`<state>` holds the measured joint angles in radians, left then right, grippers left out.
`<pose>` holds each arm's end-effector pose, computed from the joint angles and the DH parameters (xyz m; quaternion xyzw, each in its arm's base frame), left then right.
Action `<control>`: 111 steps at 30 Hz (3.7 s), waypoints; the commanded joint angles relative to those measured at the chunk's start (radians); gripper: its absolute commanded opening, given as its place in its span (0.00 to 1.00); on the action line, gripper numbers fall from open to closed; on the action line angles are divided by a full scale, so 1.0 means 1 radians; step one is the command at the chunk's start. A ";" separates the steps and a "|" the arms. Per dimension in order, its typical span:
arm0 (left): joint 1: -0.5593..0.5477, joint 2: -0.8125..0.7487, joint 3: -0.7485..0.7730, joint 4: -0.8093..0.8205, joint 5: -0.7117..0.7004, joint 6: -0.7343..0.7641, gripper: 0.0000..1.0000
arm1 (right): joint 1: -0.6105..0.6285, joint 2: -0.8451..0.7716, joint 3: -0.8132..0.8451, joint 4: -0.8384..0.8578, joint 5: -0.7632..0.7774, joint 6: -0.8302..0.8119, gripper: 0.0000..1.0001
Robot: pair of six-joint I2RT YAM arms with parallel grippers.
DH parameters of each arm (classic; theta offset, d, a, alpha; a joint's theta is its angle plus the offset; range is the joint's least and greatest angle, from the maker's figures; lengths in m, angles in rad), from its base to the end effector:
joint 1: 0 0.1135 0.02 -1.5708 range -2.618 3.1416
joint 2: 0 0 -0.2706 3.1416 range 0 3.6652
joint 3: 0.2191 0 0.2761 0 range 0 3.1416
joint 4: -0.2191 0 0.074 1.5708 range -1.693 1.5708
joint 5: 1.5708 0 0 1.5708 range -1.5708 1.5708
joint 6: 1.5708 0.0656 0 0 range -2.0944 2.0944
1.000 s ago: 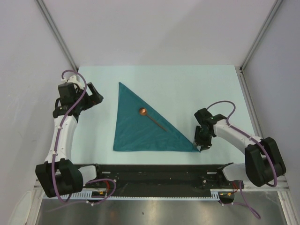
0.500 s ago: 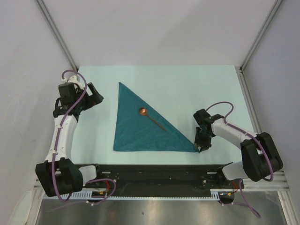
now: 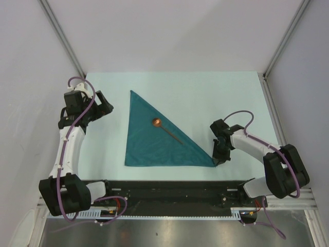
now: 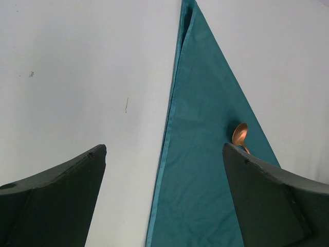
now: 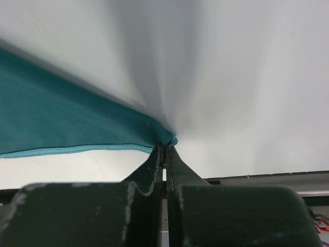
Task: Fold the napkin, place the utensils inside, and roll it up
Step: Fold the napkin
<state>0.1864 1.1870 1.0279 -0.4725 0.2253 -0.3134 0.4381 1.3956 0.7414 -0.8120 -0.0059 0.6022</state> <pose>0.3030 0.0422 0.2995 -0.1698 0.8712 -0.1286 0.4424 0.2152 0.1012 0.1247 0.0817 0.9953 0.0285 0.0439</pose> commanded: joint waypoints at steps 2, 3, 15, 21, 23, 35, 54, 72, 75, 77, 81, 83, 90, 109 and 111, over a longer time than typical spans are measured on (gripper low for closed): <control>0.007 -0.007 0.000 0.032 0.026 0.000 1.00 | 0.062 0.017 0.098 -0.045 -0.022 0.005 0.00; 0.008 -0.009 0.000 0.032 0.026 -0.001 1.00 | 0.088 0.022 0.136 -0.050 -0.023 0.008 0.00; 0.007 -0.023 -0.005 0.037 0.039 -0.003 1.00 | 0.235 0.340 0.568 0.094 -0.097 -0.045 0.00; 0.007 -0.024 -0.005 0.037 0.039 -0.004 1.00 | 0.280 0.535 0.805 0.195 -0.123 -0.093 0.00; 0.008 -0.024 -0.005 0.037 0.037 -0.004 1.00 | 0.281 0.588 0.843 0.241 -0.123 -0.097 0.00; 0.008 -0.023 -0.005 0.037 0.037 -0.003 1.00 | 0.277 0.730 1.030 0.369 -0.151 -0.099 0.00; 0.007 -0.004 -0.008 0.038 0.043 -0.006 1.00 | 0.255 0.813 1.075 0.448 -0.207 -0.087 0.24; -0.102 0.558 0.303 0.289 0.098 -0.154 0.90 | 0.136 0.502 0.846 0.608 -0.388 -0.102 0.70; -0.107 0.731 0.418 0.357 0.149 -0.207 0.83 | 0.090 0.430 0.788 0.600 -0.419 -0.120 0.70; -0.117 0.807 0.504 0.383 0.157 -0.213 0.81 | 0.061 0.393 0.751 0.590 -0.425 -0.131 0.70; -0.133 0.991 0.641 0.390 0.149 -0.194 0.80 | 0.021 0.327 0.714 0.570 -0.442 -0.143 0.71; -0.133 1.042 0.696 0.413 0.177 -0.211 0.80 | 0.005 0.301 0.710 0.560 -0.445 -0.143 0.70; -0.137 1.183 0.824 0.379 0.163 -0.223 0.79 | -0.007 0.281 0.705 0.548 -0.440 -0.140 0.71; -0.136 1.347 0.972 0.304 0.267 -0.332 0.52 | -0.004 0.347 0.728 0.562 -0.459 -0.113 0.70; -0.133 1.356 0.983 0.296 0.269 -0.337 0.49 | -0.006 0.349 0.733 0.562 -0.459 -0.113 0.71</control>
<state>0.0528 2.4973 1.9614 -0.1188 0.4728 -0.6277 0.4358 1.7348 1.4437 -0.2710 -0.4461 0.4782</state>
